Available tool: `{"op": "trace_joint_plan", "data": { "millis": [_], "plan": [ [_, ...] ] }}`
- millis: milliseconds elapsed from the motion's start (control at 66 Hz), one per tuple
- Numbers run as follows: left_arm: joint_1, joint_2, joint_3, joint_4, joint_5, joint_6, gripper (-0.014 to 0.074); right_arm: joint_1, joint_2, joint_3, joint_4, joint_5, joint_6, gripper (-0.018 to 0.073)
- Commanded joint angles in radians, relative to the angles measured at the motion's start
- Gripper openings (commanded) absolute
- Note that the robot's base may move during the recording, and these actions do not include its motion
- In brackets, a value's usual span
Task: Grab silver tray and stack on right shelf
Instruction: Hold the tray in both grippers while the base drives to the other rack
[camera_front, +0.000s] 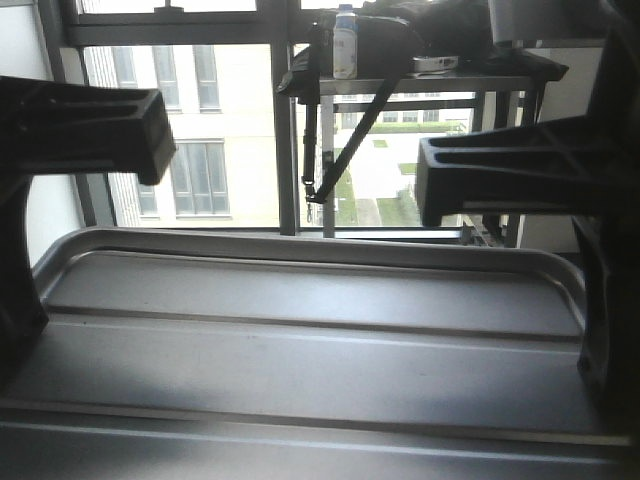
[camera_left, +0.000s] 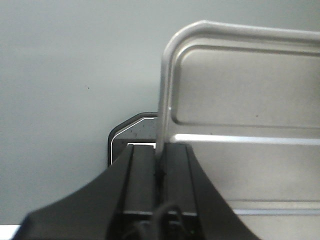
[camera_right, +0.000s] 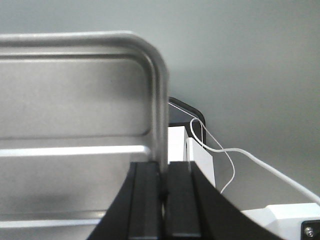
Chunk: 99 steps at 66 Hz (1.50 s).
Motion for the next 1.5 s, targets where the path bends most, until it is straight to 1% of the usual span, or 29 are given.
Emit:
{"op": "trace_joint_plan", "data": {
  "millis": [0,1486],
  "plan": [
    [-0.007,-0.025,-0.026,0.024,-0.006,-0.003,-0.0099,0.0,-0.024,-0.031,-0.028,0.023,-0.002,0.0052],
    [-0.007,-0.025,-0.026,0.024,-0.006,-0.003,-0.0099,0.0,-0.024,-0.031,-0.028,0.024,-0.002,0.0052]
  ]
}}
